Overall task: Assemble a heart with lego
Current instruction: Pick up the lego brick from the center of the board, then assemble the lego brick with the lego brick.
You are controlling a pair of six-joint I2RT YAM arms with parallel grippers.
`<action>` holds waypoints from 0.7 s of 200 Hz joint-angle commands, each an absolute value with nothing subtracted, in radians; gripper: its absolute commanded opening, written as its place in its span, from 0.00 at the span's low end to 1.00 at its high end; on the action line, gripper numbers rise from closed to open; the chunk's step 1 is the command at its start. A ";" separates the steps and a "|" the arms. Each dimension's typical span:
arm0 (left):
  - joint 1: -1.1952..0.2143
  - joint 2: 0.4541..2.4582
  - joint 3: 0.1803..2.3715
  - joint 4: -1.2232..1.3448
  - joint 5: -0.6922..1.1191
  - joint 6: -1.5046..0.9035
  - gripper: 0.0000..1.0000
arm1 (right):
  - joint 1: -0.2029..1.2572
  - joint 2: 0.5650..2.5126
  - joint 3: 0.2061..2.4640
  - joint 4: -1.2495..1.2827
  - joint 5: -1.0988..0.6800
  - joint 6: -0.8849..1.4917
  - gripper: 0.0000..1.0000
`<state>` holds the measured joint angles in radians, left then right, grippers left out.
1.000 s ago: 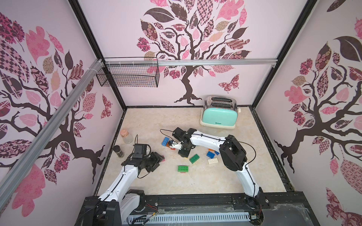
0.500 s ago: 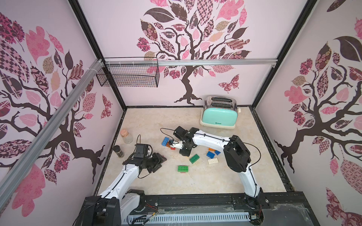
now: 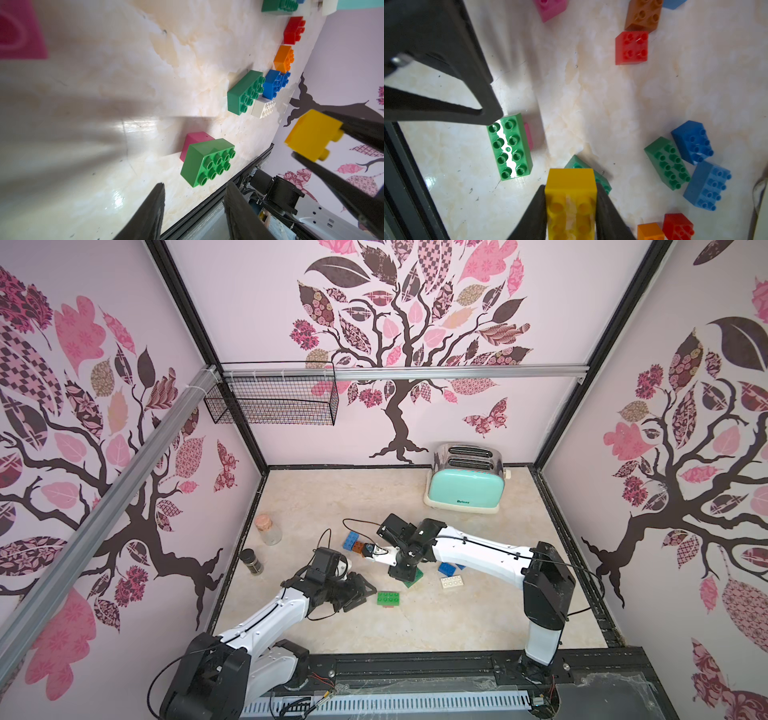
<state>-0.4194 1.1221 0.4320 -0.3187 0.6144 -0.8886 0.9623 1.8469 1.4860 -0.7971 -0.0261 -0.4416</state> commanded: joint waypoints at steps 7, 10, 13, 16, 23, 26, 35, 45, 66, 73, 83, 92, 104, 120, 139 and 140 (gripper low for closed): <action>-0.446 1.132 0.362 -0.129 0.674 -0.936 0.47 | 0.965 1.790 1.410 -0.793 -0.062 -0.394 0.28; -0.448 1.130 0.354 -0.112 0.677 -0.941 0.47 | 0.965 1.784 1.401 -0.789 -0.068 -0.391 0.28; -0.448 1.127 0.345 -0.092 0.680 -0.948 0.47 | 0.965 1.779 1.391 -0.785 -0.072 -0.389 0.28; -0.448 1.123 0.335 -0.071 0.682 -0.955 0.47 | 0.965 1.775 1.383 -0.781 -0.078 -0.386 0.28; -0.448 1.110 0.316 -0.036 0.683 -0.971 0.47 | 0.966 1.764 1.370 -0.776 -0.093 -0.379 0.28; -0.448 1.106 0.308 -0.022 0.684 -0.976 0.47 | 0.968 1.759 1.364 -0.775 -0.100 -0.378 0.28; -0.448 1.099 0.287 0.022 0.688 -0.988 0.48 | 0.971 1.748 1.350 -0.767 -0.117 -0.372 0.28; -0.448 1.098 0.281 0.043 0.690 -0.987 0.49 | 0.975 1.739 1.339 -0.756 -0.127 -0.368 0.28; -0.448 1.112 0.269 0.076 0.698 -0.980 0.49 | 0.984 1.744 1.347 -0.762 -0.141 -0.364 0.28; -0.448 1.114 0.267 0.080 0.699 -0.980 0.49 | 0.989 1.748 1.353 -0.765 -0.138 -0.364 0.28; -0.448 1.117 0.264 0.081 0.697 -0.978 0.49 | 0.995 1.755 1.356 -0.766 -0.141 -0.362 0.28; -0.448 1.118 0.259 0.083 0.695 -0.977 0.49 | 1.002 1.760 1.355 -0.761 -0.144 -0.361 0.28; -0.449 1.123 0.258 0.081 0.691 -0.975 0.49 | 1.010 1.765 1.353 -0.751 -0.146 -0.362 0.28; -0.449 1.138 0.255 0.086 0.683 -0.972 0.49 | 1.017 1.774 1.356 -0.744 -0.144 -0.364 0.28; -0.452 1.168 0.245 0.128 0.687 -0.981 0.47 | 1.020 1.785 1.366 -0.744 -0.143 -0.368 0.28; -0.453 1.170 0.244 0.130 0.687 -0.981 0.47 | 1.020 1.785 1.367 -0.744 -0.143 -0.368 0.28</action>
<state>-0.4461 1.1389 0.2634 0.0715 0.6834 -0.9760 1.0130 1.7634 1.3342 -0.7437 -0.1284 -0.3729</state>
